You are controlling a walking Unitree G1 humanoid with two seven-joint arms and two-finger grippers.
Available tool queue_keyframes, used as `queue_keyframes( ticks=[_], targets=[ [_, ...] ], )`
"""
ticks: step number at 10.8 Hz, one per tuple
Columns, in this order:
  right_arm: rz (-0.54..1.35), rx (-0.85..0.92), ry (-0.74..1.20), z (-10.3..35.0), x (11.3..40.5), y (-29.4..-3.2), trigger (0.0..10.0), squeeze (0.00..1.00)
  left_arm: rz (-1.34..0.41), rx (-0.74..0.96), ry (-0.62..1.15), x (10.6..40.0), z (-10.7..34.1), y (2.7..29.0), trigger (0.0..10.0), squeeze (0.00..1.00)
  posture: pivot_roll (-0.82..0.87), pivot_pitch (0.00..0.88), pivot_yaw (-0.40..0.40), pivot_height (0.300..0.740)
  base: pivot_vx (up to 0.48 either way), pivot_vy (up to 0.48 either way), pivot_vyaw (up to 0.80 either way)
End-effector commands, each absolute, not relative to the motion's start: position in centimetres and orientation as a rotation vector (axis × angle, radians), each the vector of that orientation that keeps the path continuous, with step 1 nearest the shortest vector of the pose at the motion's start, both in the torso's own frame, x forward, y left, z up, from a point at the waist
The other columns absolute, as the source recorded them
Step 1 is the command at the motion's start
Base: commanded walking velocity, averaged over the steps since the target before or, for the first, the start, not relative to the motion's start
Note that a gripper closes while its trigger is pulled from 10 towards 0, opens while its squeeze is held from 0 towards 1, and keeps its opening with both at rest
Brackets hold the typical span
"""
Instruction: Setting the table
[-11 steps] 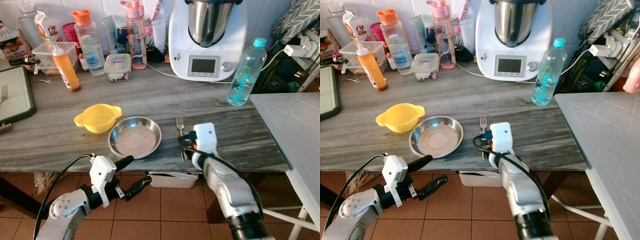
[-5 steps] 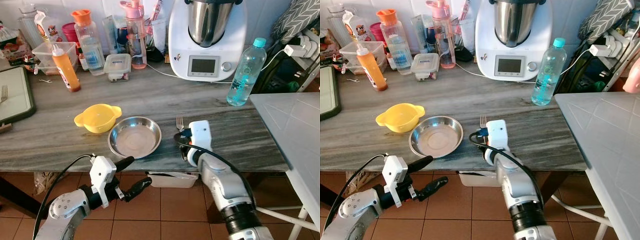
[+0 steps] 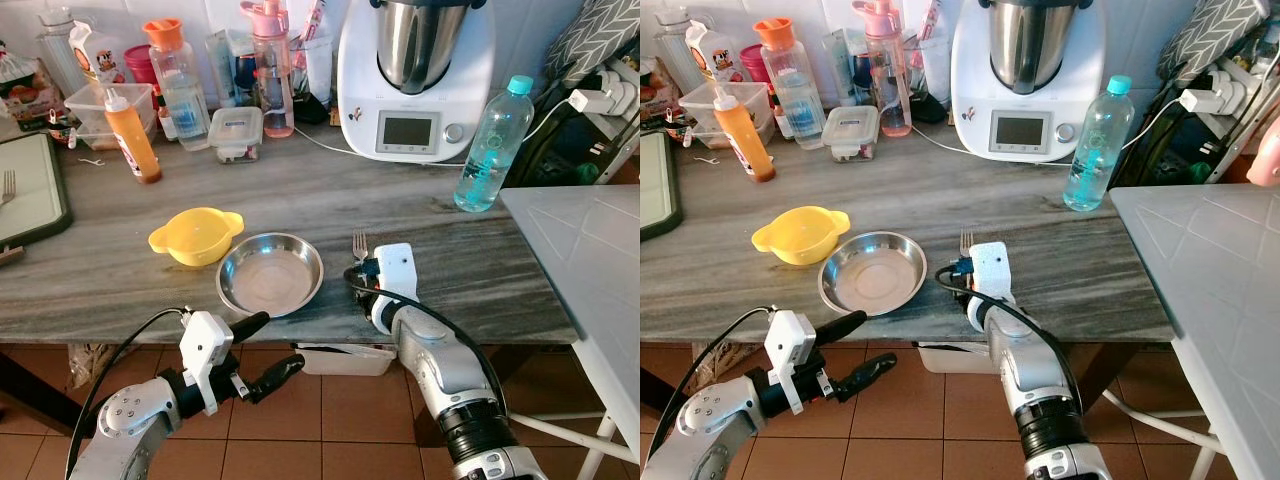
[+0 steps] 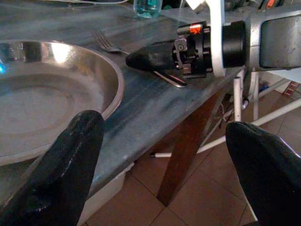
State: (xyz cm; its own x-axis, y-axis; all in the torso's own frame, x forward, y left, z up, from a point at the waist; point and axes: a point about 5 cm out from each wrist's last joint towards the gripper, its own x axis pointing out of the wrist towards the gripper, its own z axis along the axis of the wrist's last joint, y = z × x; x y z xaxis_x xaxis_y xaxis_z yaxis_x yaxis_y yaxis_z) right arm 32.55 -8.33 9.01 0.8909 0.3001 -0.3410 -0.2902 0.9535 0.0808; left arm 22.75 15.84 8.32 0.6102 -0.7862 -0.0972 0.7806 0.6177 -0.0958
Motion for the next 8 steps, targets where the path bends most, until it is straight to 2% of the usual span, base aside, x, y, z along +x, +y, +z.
queue_keyframes(
  ticks=[1, 3, 4, 5, 6, 8],
  targets=[
    [0.303, 0.030, 0.370, 9.0, 32.8, -8.3, 10.0, 0.00, -0.908, -0.033, 0.137, 22.6, 8.5, 16.0, 10.0, 0.00, 0.07, 0.062, 0.032, 0.740, 0.000, 0.000, 0.00],
    [0.315, 0.034, 0.395, 8.5, 32.7, -8.1, 10.0, 0.00, -0.905, -0.034, 0.138, 22.7, 8.5, 15.9, 10.0, 0.00, 0.07, 0.060, 0.031, 0.740, 0.000, 0.000, 0.00],
    [0.318, 0.034, 0.402, 8.4, 32.6, -8.0, 6.8, 0.00, -0.905, -0.034, 0.138, 22.7, 8.5, 15.9, 10.0, 0.00, 0.07, 0.060, 0.031, 0.740, 0.000, 0.000, 0.00],
    [0.320, 0.033, 0.413, 8.2, 32.6, -8.0, 7.2, 0.00, -0.905, -0.035, 0.138, 22.7, 8.4, 15.9, 10.0, 0.00, 0.07, 0.060, 0.031, 0.740, 0.000, 0.000, 0.00],
    [0.320, 0.032, 0.418, 8.1, 32.6, -8.0, 6.9, 0.00, -0.904, -0.035, 0.138, 22.7, 8.4, 15.9, 10.0, 0.00, 0.07, 0.059, 0.031, 0.740, 0.000, 0.000, 0.00],
    [0.324, 0.030, 0.439, 7.7, 32.4, -8.1, 1.1, 0.00, -0.906, -0.036, 0.140, 22.7, 8.4, 15.9, 10.0, 0.00, 0.06, 0.059, 0.031, 0.740, 0.000, 0.000, 0.00]
  ],
)
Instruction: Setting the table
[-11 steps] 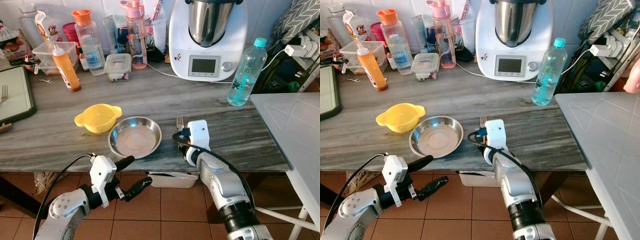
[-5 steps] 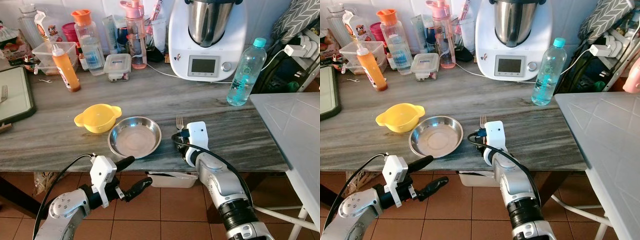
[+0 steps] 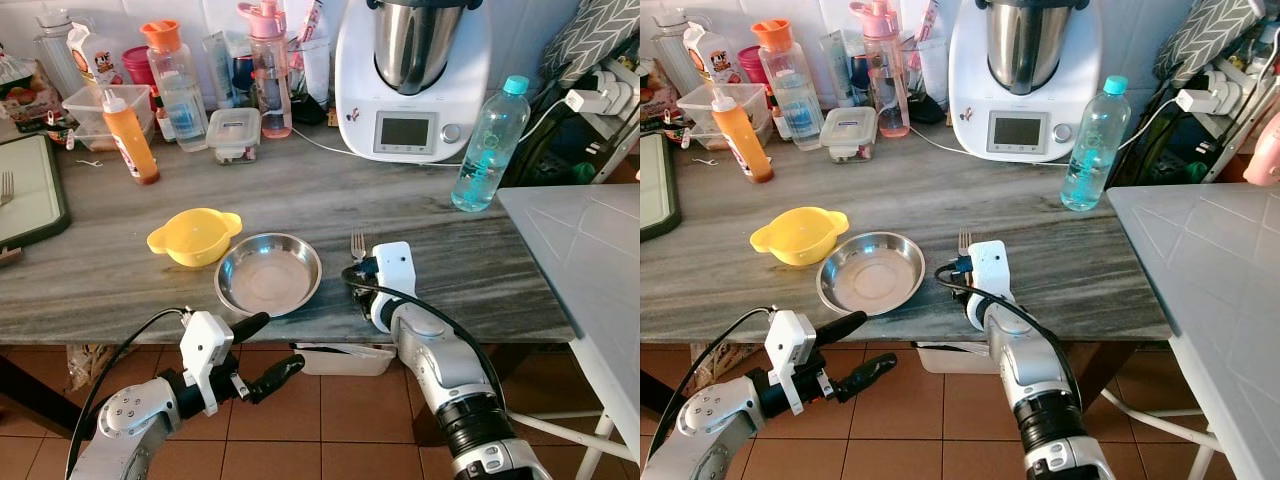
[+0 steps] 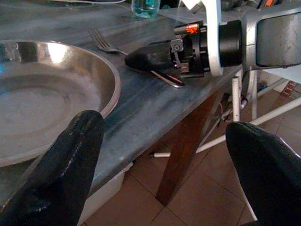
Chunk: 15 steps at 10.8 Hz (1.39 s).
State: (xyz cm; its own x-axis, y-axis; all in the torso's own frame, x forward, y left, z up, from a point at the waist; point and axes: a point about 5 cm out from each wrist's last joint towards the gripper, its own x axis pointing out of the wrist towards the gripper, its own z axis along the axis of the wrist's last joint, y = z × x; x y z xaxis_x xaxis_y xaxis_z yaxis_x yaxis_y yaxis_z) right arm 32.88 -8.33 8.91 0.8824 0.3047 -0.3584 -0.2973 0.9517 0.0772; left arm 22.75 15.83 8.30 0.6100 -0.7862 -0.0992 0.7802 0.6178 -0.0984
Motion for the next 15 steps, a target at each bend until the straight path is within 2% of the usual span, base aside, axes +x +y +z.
queue_keyframes(
  ticks=[1, 4, 10, 13, 15],
  targets=[
    [0.332, 0.020, 0.451, 7.6, 32.3, -8.0, 0.4, 0.00, -0.906, -0.036, 0.141, 22.7, 8.4, 15.9, 10.0, 0.00, 0.06, 0.060, 0.030, 0.740, 0.000, 0.000, 0.00],
    [0.367, 0.023, 0.472, 7.3, 31.9, -7.8, 0.8, 0.00, -0.907, -0.036, 0.143, 22.7, 8.4, 15.9, 10.0, 0.00, 0.06, 0.061, 0.031, 0.740, 0.000, 0.000, 0.00],
    [0.384, 0.011, 0.494, 6.9, 31.3, -8.1, 0.7, 0.00, -0.905, -0.037, 0.142, 22.8, 8.4, 15.9, 10.0, 0.00, 0.06, 0.056, 0.031, 0.740, 0.000, 0.000, 0.00],
    [0.377, 0.040, 0.495, 7.0, 31.3, -7.8, 1.3, 0.00, -0.909, -0.035, 0.141, 22.7, 8.3, 15.8, 10.0, 0.00, 0.07, 0.047, 0.028, 0.740, 0.000, 0.000, 0.00],
    [0.368, 0.088, 0.480, 7.3, 31.5, -7.1, 1.0, 0.00, -0.909, -0.032, 0.140, 22.6, 8.3, 15.8, 10.0, 0.00, 0.08, 0.046, 0.026, 0.740, 0.000, 0.000, 0.00]
  ],
)
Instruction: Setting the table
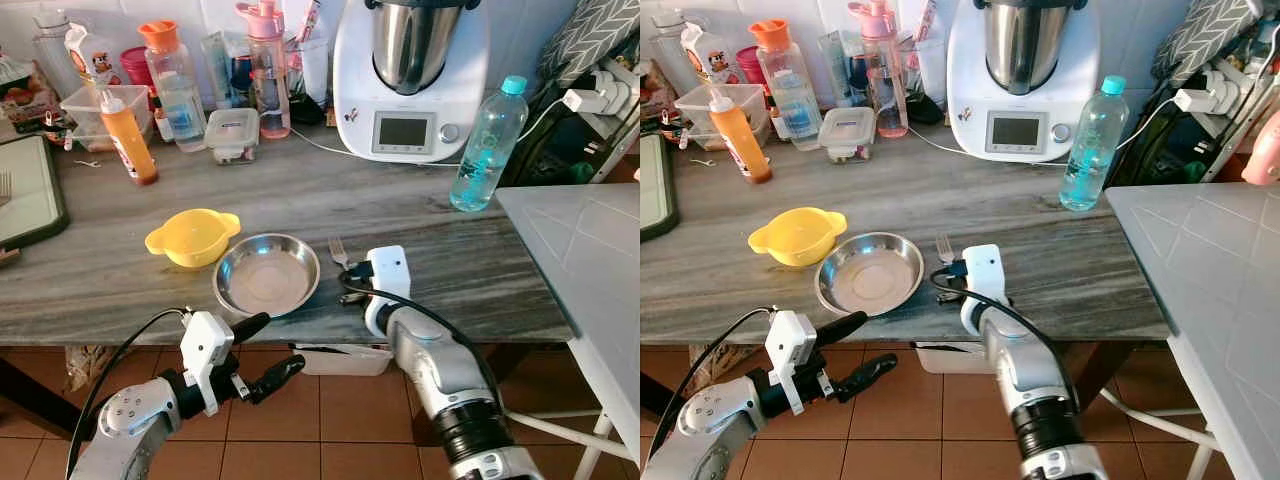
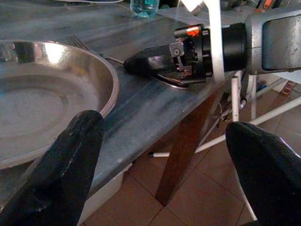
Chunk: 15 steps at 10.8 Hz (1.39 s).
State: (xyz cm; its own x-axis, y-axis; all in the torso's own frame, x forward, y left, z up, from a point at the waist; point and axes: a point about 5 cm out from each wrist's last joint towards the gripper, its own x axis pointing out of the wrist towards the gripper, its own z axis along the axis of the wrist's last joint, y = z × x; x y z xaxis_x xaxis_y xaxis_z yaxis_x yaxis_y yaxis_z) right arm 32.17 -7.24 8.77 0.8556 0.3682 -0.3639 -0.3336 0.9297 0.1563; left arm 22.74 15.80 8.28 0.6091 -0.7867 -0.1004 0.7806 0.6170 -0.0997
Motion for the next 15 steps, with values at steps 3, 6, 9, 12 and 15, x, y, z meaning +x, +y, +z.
queue_keyframes(
  ticks=[3, 6, 9, 12, 15],
  targets=[
    [0.328, 0.166, 0.470, 7.53, 31.80, -7.03, 0.0, 0.00, -0.907, -0.031, 0.143, 22.55, 8.29, 15.95, 10.0, 0.00, 0.08, 0.047, 0.031, 0.740, 0.000, 0.000, 0.00],
    [0.299, 0.201, 0.463, 7.65, 32.06, -7.16, 0.0, 0.00, -0.906, -0.029, 0.142, 22.61, 8.31, 15.99, 10.0, 0.00, 0.09, 0.046, 0.032, 0.740, 0.000, 0.000, 0.00],
    [0.290, 0.212, 0.463, 7.65, 32.17, -7.04, 0.6, 0.00, -0.906, -0.030, 0.143, 22.71, 8.32, 15.97, 10.0, 0.00, 0.09, 0.044, 0.033, 0.740, 0.000, 0.000, 0.00],
    [0.287, 0.216, 0.464, 7.64, 32.24, -7.00, 10.0, 0.00, -0.908, -0.031, 0.142, 22.75, 8.35, 15.87, 10.0, 0.00, 0.08, 0.046, 0.031, 0.740, 0.000, 0.000, 0.00],
    [0.274, 0.225, 0.459, 7.62, 32.22, -7.34, 10.0, 1.00, -0.906, -0.034, 0.142, 22.81, 8.34, 15.78, 10.0, 0.00, 0.08, 0.047, 0.030, 0.740, 0.000, 0.000, 0.00]
  ],
)
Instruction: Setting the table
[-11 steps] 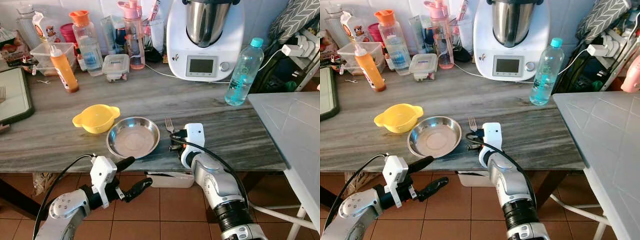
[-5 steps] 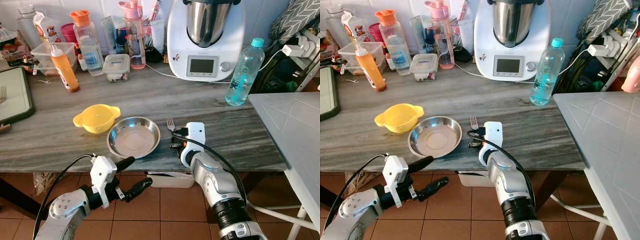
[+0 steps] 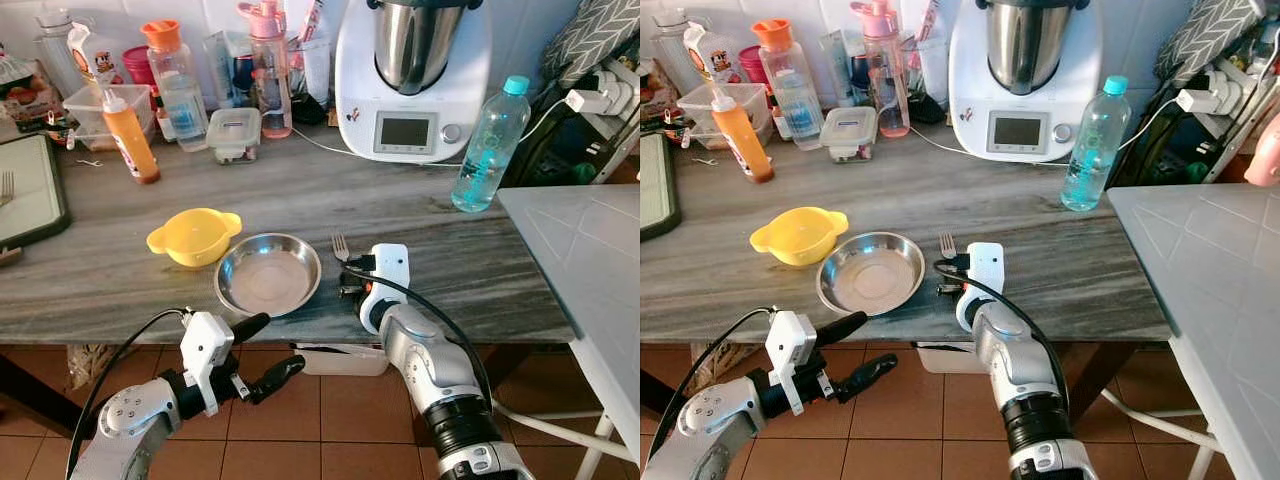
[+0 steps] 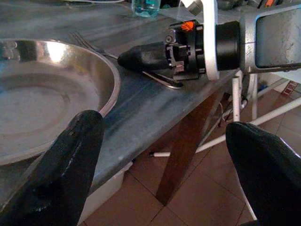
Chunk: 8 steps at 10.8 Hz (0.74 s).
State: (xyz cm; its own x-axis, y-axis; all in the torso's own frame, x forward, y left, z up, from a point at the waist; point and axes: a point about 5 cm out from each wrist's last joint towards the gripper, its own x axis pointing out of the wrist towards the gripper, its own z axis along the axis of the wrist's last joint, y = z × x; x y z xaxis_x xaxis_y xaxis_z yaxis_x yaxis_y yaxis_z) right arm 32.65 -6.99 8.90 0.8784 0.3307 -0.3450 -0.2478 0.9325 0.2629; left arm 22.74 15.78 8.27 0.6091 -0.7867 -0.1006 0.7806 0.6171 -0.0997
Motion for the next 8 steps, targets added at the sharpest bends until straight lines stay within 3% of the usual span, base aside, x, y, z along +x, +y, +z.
queue_keyframes(
  ticks=[1, 8],
  targets=[
    [0.270, 0.226, 0.454, 7.7, 32.3, -7.6, 10.0, 1.00, -0.907, -0.034, 0.141, 22.9, 8.4, 15.8, 10.0, 0.00, 0.08, 0.046, 0.030, 0.740, 0.000, 0.000, 0.00],
    [0.255, 0.265, 0.330, 9.6, 32.8, -8.7, 10.0, 1.00, -0.897, -0.037, 0.142, 23.2, 8.3, 15.8, 10.0, 0.00, 0.08, 0.042, 0.029, 0.740, 0.000, 0.000, 0.00]
  ],
)
